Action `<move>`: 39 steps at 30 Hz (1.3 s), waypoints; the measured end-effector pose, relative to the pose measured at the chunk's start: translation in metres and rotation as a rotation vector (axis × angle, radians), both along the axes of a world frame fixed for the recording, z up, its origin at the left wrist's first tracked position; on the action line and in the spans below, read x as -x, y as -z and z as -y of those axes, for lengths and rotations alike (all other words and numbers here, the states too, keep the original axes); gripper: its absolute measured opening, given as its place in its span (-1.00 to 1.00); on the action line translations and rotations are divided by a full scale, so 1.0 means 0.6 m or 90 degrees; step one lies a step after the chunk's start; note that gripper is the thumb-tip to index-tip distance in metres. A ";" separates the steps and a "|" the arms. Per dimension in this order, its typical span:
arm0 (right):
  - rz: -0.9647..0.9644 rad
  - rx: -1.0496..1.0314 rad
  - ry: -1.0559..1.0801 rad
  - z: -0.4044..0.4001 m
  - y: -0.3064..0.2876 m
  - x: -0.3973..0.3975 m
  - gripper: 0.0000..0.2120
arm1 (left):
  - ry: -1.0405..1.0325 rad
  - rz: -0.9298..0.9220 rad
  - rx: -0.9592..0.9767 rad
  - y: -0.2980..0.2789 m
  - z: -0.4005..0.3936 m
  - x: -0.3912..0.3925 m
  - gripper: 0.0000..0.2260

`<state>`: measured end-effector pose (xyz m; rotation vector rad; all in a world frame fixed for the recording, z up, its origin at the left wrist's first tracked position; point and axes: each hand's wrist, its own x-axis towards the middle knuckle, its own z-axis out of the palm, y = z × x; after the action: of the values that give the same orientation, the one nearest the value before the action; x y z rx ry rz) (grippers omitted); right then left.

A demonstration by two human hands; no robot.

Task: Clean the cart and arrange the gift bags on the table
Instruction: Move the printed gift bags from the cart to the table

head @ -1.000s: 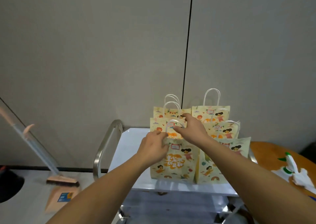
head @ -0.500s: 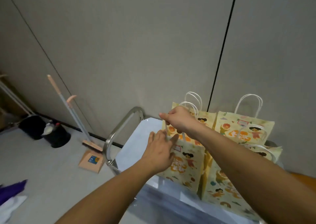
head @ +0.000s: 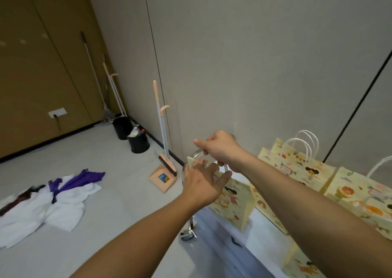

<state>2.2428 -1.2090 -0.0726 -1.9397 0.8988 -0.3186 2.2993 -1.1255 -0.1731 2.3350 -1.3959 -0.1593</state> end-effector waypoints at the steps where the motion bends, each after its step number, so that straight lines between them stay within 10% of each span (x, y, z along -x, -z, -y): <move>1: 0.005 0.007 -0.020 -0.028 -0.010 -0.016 -0.55 | -0.027 0.013 0.021 -0.008 -0.021 -0.011 -0.35; 28: -0.044 0.022 -0.841 -1.215 0.023 -0.304 -0.59 | -0.880 -0.112 -0.172 0.005 -1.213 -0.114 -0.28; 39: -0.066 0.061 -1.226 -1.637 0.096 -0.263 -0.57 | -1.161 -0.183 -0.232 0.068 -1.569 0.042 -0.67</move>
<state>2.4006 -0.2265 -0.1301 -2.0342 -1.1133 0.8697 2.2739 -0.1840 -0.2138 2.6992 1.1723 -0.1599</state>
